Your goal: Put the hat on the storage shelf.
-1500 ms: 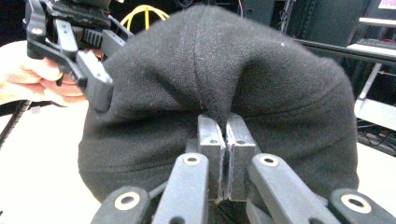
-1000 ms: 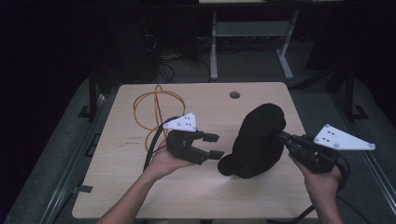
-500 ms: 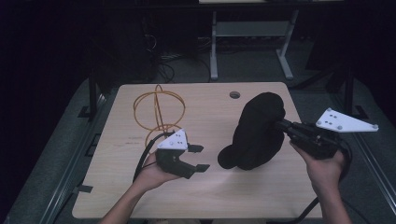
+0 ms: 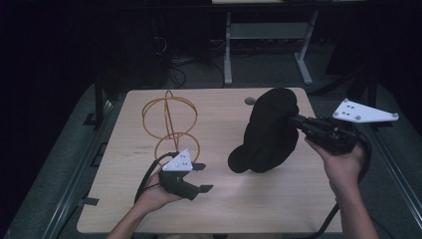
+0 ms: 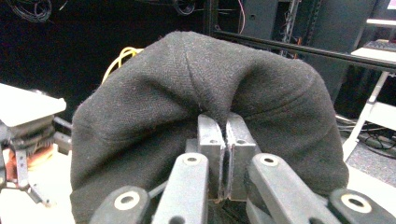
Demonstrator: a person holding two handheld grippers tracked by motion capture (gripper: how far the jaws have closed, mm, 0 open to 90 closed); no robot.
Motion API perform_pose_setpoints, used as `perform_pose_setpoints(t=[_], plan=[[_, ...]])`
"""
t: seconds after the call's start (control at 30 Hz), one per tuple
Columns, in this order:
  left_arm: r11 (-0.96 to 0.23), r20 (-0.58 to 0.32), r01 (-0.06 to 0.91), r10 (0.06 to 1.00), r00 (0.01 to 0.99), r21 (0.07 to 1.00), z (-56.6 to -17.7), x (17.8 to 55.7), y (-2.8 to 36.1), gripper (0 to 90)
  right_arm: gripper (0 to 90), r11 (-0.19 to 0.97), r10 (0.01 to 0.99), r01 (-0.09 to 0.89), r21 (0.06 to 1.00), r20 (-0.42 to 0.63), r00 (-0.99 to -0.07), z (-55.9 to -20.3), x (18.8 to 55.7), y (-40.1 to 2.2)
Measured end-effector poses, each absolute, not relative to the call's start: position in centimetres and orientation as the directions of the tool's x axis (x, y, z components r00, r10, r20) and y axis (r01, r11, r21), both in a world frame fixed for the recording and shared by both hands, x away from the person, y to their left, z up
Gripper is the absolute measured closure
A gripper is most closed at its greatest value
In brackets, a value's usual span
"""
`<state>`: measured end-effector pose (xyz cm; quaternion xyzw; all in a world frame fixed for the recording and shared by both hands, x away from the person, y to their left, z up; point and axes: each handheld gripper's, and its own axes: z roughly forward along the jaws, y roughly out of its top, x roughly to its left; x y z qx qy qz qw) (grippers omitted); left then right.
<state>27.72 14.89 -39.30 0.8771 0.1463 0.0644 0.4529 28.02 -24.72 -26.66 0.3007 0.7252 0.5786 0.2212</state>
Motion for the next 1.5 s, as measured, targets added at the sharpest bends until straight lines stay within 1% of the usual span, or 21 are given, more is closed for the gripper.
perform_pose_setpoints(t=[0.2,0.3,0.5,0.57,0.73,1.13,1.23,1.5], plan=[[-0.55,-0.027,0.214,0.327,0.945,0.807,-41.0,27.4,15.3,29.7,87.7,0.167,0.683,0.174,0.97,0.014,-0.73,-25.6,28.9,-24.0],[-0.563,-0.006,0.201,0.328,0.944,0.802,-41.4,27.2,15.6,29.7,87.7,0.179,0.674,0.173,0.968,0.007,-0.739,-24.9,29.3,-23.4],[-0.567,0.001,0.204,0.34,0.941,0.798,-41.9,27.0,16.1,29.3,87.7,0.193,0.655,0.161,0.968,-0.004,-0.756,-23.5,30.2,-21.8],[-0.57,0.019,0.192,0.343,0.939,0.799,-42.0,26.9,16.2,29.1,87.7,0.195,0.644,0.153,0.969,-0.009,-0.765,-22.9,30.6,-21.1],[-0.561,0.02,0.194,0.353,0.935,0.805,-42.2,26.7,16.1,27.0,87.7,0.211,0.622,0.136,0.968,-0.025,-0.783,-21.6,31.6,-19.5],[-0.59,0.051,0.169,0.337,0.94,0.79,-42.6,26.5,16.1,26.9,87.7,0.246,0.573,0.131,0.96,-0.035,-0.819,-20.2,33.8,-15.7],[-0.582,0.042,0.175,0.341,0.939,0.794,-42.7,26.4,15.9,26.9,87.7,0.251,0.558,0.128,0.959,-0.036,-0.829,-20.0,34.3,-14.8],[-0.601,0.06,0.163,0.333,0.941,0.782,-42.8,26.4,15.9,26.9,87.6,0.269,0.525,0.115,0.956,-0.046,-0.85,-19.1,35.3,-12.5]])
